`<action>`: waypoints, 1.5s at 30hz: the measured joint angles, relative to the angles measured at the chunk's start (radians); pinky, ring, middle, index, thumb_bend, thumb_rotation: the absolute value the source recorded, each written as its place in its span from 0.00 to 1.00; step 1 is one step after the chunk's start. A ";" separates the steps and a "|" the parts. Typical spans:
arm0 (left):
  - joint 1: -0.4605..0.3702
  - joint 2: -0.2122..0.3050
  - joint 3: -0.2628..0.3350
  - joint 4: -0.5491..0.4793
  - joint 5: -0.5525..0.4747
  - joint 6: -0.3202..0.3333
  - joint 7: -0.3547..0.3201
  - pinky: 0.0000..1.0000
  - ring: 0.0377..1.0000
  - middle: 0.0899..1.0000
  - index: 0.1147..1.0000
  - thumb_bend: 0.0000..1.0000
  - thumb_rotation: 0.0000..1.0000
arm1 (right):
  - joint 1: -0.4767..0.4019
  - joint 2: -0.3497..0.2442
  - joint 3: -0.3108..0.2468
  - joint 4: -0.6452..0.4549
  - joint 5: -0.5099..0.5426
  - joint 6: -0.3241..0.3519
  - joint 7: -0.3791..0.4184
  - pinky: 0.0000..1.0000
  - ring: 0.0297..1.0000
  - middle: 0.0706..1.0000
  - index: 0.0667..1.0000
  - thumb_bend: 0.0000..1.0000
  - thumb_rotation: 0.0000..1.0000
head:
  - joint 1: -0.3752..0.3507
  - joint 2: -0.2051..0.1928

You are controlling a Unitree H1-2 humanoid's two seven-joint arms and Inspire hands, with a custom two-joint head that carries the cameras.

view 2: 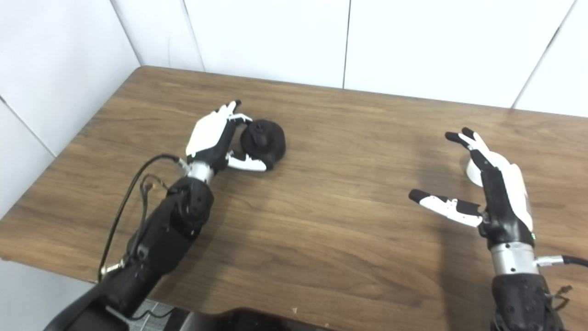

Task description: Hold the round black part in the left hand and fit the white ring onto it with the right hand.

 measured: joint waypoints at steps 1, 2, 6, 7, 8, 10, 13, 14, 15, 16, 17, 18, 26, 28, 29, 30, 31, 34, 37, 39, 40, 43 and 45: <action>0.009 -0.003 -0.014 -0.016 -0.002 -0.014 -0.017 1.00 1.00 1.00 0.57 0.98 0.32 | 0.000 0.000 0.000 0.000 -0.002 0.000 0.000 0.89 0.94 0.93 0.82 0.88 0.37 | -0.008 0.000; 0.014 -0.005 -0.023 -0.031 -0.005 -0.016 -0.029 1.00 1.00 1.00 0.57 0.98 0.31 | 0.000 0.000 0.000 0.000 -0.003 0.000 0.000 0.88 0.93 0.93 0.81 0.88 0.37 | -0.024 0.000; 0.035 -0.017 -0.044 -0.070 -0.025 -0.032 -0.071 1.00 1.00 1.00 0.56 0.99 0.31 | -0.002 0.004 0.001 0.000 -0.014 0.000 0.000 0.88 0.93 0.93 0.81 0.89 0.39 | -0.057 0.000; 0.043 -0.019 -0.051 -0.083 -0.031 -0.038 -0.082 1.00 1.00 1.00 0.56 1.00 0.31 | -0.002 0.006 0.001 0.000 -0.021 0.001 -0.001 0.88 0.93 0.93 0.81 0.89 0.39 | -0.058 0.000; 0.049 -0.022 -0.056 -0.099 -0.033 -0.039 -0.096 1.00 1.00 1.00 0.56 1.00 0.31 | -0.003 0.007 0.001 0.000 -0.025 0.001 -0.001 0.87 0.93 0.93 0.81 0.89 0.40 | -0.077 0.000; 0.064 -0.027 -0.070 -0.120 -0.035 -0.052 -0.112 1.00 1.00 1.00 0.56 1.00 0.32 | -0.004 0.010 0.001 0.000 -0.033 0.001 -0.001 0.87 0.93 0.93 0.81 0.89 0.40 | -0.097 0.002; 0.083 -0.032 -0.083 -0.153 -0.037 -0.063 -0.138 1.00 1.00 1.00 0.56 1.00 0.35 | -0.006 0.016 0.002 0.000 -0.041 0.001 -0.007 0.87 0.92 0.93 0.81 0.89 0.41 | -0.133 0.005; 0.091 -0.032 -0.087 -0.167 -0.037 -0.067 -0.145 1.00 1.00 1.00 0.57 1.00 0.36 | -0.007 0.019 0.002 0.000 -0.044 0.001 -0.010 0.87 0.92 0.93 0.81 0.89 0.42 | -0.149 0.006; 0.099 -0.032 -0.092 -0.178 -0.037 -0.070 -0.154 1.00 1.00 1.00 0.57 1.00 0.37 | -0.008 0.022 0.001 0.000 -0.047 0.001 -0.011 0.87 0.92 0.93 0.81 0.90 0.42 | -0.156 0.008; 0.106 -0.033 -0.097 -0.187 -0.037 -0.079 -0.160 1.00 1.00 1.00 0.57 1.00 0.37 | -0.010 0.024 0.001 0.000 -0.051 0.001 -0.012 0.87 0.93 0.93 0.81 0.90 0.42 | -0.176 0.011; 0.112 -0.034 -0.101 -0.199 -0.037 -0.085 -0.174 1.00 1.00 1.00 0.57 1.00 0.38 | -0.010 0.028 0.001 -0.001 -0.057 0.002 -0.012 0.87 0.93 0.93 0.81 0.90 0.42 | -0.179 0.011; 0.119 -0.034 -0.108 -0.214 -0.037 -0.088 -0.184 1.00 1.00 1.00 0.57 1.00 0.39 | -0.010 0.031 0.001 -0.003 -0.060 0.004 -0.012 0.87 0.93 0.93 0.81 0.90 0.43 | -0.199 0.014; 0.160 -0.046 -0.144 -0.254 -0.043 -0.151 -0.233 1.00 1.00 1.00 0.57 1.00 0.38 | -0.010 0.041 -0.005 -0.034 -0.076 0.035 -0.012 0.90 0.95 0.95 0.83 0.88 0.43 | -0.264 0.025; 0.172 -0.052 -0.153 -0.270 -0.043 -0.162 -0.252 1.00 1.00 1.00 0.57 1.00 0.38 | -0.010 0.041 -0.010 -0.046 -0.078 0.046 -0.012 0.89 0.95 0.95 0.83 0.89 0.43 | -0.268 0.026; 0.178 -0.056 -0.158 -0.276 -0.043 -0.166 -0.257 1.00 1.00 1.00 0.57 1.00 0.38 | -0.010 0.042 -0.011 -0.047 -0.078 0.052 -0.012 0.89 0.94 0.95 0.82 0.89 0.44 | -0.268 0.028; 0.182 -0.062 -0.164 -0.279 -0.043 -0.169 -0.261 1.00 1.00 1.00 0.57 1.00 0.38 | -0.010 0.042 -0.013 -0.047 -0.079 0.057 -0.012 0.88 0.94 0.94 0.82 0.89 0.44 | -0.270 0.028; 0.185 -0.072 -0.171 -0.282 -0.043 -0.170 -0.268 1.00 1.00 1.00 0.57 1.00 0.38 | -0.009 0.042 -0.013 -0.047 -0.080 0.063 -0.012 0.88 0.94 0.94 0.82 0.89 0.44 | -0.270 0.028; 0.187 -0.085 -0.179 -0.289 -0.041 -0.170 -0.291 1.00 1.00 1.00 0.57 1.00 0.37 | -0.009 0.045 -0.013 -0.048 -0.079 0.067 -0.012 0.89 0.94 0.94 0.82 0.89 0.43 | -0.272 0.028; 0.187 -0.086 -0.180 -0.298 -0.039 -0.170 -0.305 1.00 1.00 1.00 0.57 1.00 0.37 | -0.008 0.049 -0.013 -0.048 -0.077 0.070 -0.013 0.90 0.94 0.94 0.82 0.89 0.43 | -0.301 0.028; 0.192 -0.086 -0.180 -0.304 -0.038 -0.170 -0.310 1.00 1.00 1.00 0.57 1.00 0.37 | -0.008 0.052 -0.012 -0.049 -0.079 0.070 -0.015 0.89 0.94 0.93 0.82 0.89 0.42 | -0.333 0.026; 0.194 -0.086 -0.179 -0.305 -0.038 -0.170 -0.310 1.00 1.00 1.00 0.57 1.00 0.37 | -0.008 0.054 -0.012 -0.049 -0.079 0.070 -0.016 0.89 0.93 0.93 0.82 0.89 0.42 | -0.363 0.025; 0.203 -0.083 -0.172 -0.315 -0.041 -0.174 -0.318 1.00 1.00 1.00 0.57 1.00 0.38 | -0.008 0.067 -0.003 -0.049 -0.097 0.070 -0.027 0.87 0.93 0.94 0.82 0.89 0.44 | -0.435 0.021; 0.203 -0.076 -0.162 -0.315 -0.046 -0.184 -0.328 1.00 1.00 1.00 0.57 1.00 0.37 | -0.008 0.079 0.005 -0.050 -0.112 0.074 -0.033 0.87 0.93 0.94 0.83 0.89 0.45 | -0.483 0.018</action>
